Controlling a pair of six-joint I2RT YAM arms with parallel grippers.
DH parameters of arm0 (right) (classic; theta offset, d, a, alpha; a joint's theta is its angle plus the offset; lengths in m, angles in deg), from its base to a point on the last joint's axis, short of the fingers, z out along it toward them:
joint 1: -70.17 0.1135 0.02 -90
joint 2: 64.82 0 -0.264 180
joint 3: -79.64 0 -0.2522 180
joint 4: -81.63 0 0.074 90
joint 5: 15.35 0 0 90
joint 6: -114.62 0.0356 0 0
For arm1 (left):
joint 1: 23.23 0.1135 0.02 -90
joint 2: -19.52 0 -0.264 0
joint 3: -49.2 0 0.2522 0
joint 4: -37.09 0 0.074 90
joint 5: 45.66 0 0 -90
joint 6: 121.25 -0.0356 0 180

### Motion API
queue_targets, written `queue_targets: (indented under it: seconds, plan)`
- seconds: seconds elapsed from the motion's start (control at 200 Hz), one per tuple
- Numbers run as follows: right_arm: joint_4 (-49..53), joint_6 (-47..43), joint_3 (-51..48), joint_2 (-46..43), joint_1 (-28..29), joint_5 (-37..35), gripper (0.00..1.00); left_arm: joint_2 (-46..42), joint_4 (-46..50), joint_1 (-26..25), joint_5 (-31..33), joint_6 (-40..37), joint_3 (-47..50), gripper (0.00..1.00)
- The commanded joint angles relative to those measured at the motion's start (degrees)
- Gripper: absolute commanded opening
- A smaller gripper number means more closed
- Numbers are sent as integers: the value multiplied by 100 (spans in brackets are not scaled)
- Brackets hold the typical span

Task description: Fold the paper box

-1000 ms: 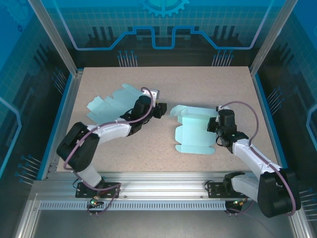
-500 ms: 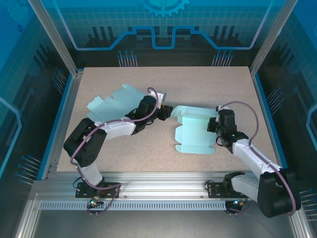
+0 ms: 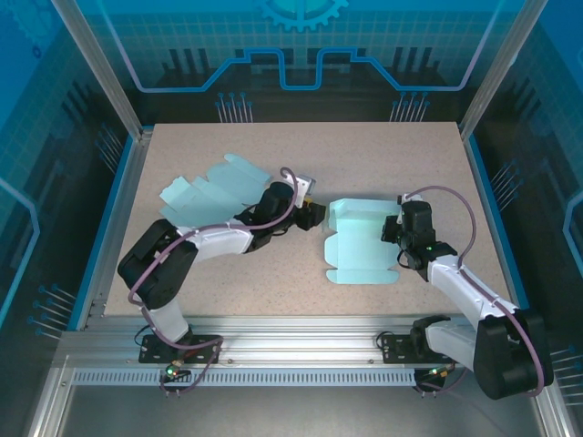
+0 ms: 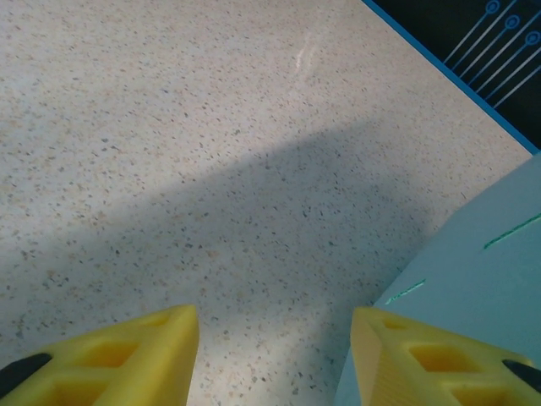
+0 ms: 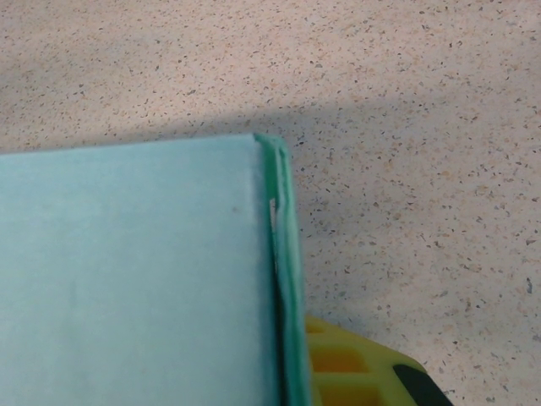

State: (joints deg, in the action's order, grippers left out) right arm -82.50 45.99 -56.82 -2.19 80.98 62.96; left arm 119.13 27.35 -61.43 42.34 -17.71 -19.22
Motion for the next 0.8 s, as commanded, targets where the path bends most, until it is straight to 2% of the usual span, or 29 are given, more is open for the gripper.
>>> queue_targets:
  seconds: [0.0,0.315,0.61,0.795]
  plan:
    - [-97,57,160,21,35,119,0,-196,-222,-141,-383,76,161,52]
    - [-117,60,176,53,36,139,0,-250,-629,-168,-698,384,502,52]
    - [-94,54,160,22,37,126,0,-110,-649,-397,-1146,-175,227,54]
    - [-97,56,159,-5,41,129,0,8,-461,-496,-891,-548,-73,57]
